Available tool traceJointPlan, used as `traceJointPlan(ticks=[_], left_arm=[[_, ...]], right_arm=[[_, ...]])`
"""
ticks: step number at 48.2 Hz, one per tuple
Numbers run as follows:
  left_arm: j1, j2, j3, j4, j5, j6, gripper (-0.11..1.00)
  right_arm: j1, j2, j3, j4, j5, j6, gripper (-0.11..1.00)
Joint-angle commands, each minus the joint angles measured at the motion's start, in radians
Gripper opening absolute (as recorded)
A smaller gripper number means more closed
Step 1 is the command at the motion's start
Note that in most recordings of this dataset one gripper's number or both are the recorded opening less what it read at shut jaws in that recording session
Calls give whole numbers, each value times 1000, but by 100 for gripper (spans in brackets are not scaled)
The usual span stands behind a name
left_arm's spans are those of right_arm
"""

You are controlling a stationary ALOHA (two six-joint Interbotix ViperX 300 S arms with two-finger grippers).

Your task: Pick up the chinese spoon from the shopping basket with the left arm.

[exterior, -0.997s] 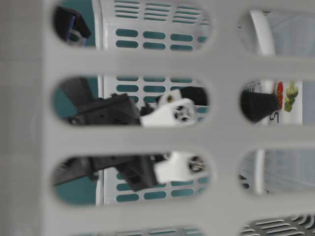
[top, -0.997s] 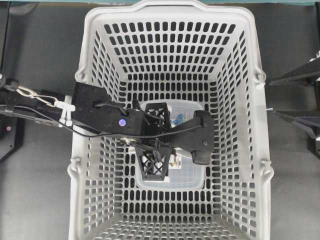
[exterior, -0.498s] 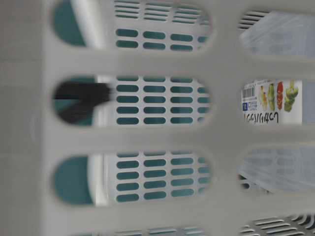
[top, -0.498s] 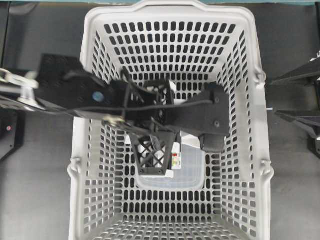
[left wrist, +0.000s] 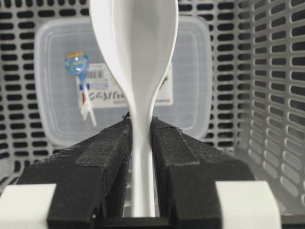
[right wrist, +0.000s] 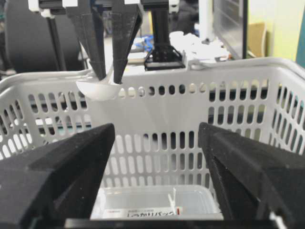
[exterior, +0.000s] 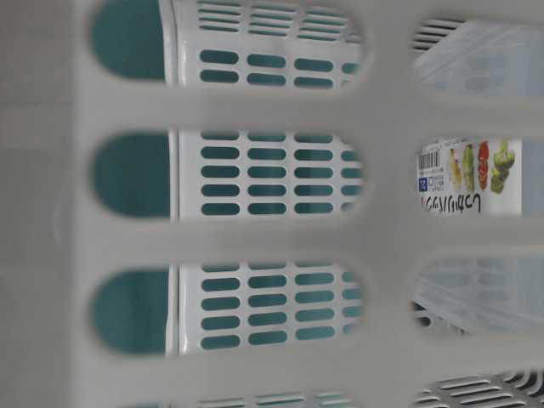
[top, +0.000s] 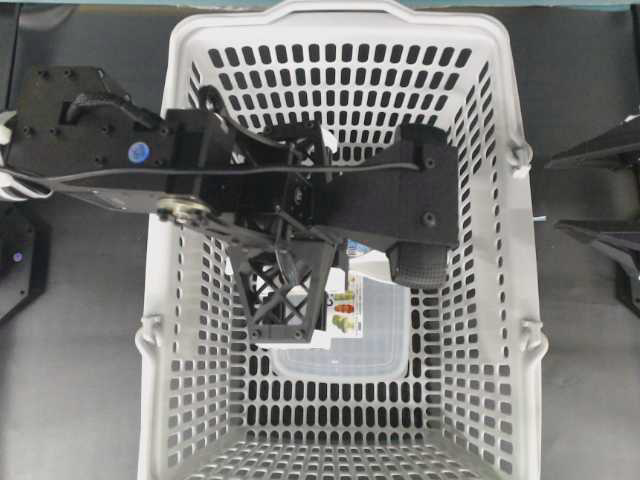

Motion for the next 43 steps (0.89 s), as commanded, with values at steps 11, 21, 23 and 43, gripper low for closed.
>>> traceJointPlan(ticks=[11, 21, 23, 43], left_arm=[[-5, -9, -20, 3, -2, 2, 13], [-5, -5, -20, 3, -3, 3, 13], [-5, -5, -20, 3, -3, 3, 13], [-11, 0, -21, 3, -12, 5, 13]], right_arm=[[2, 5, -11, 3, -8, 2, 69], [2, 3, -11, 5, -8, 2, 69], [2, 5, -11, 3, -8, 2, 69], [2, 5, -11, 5, -9, 2, 69]])
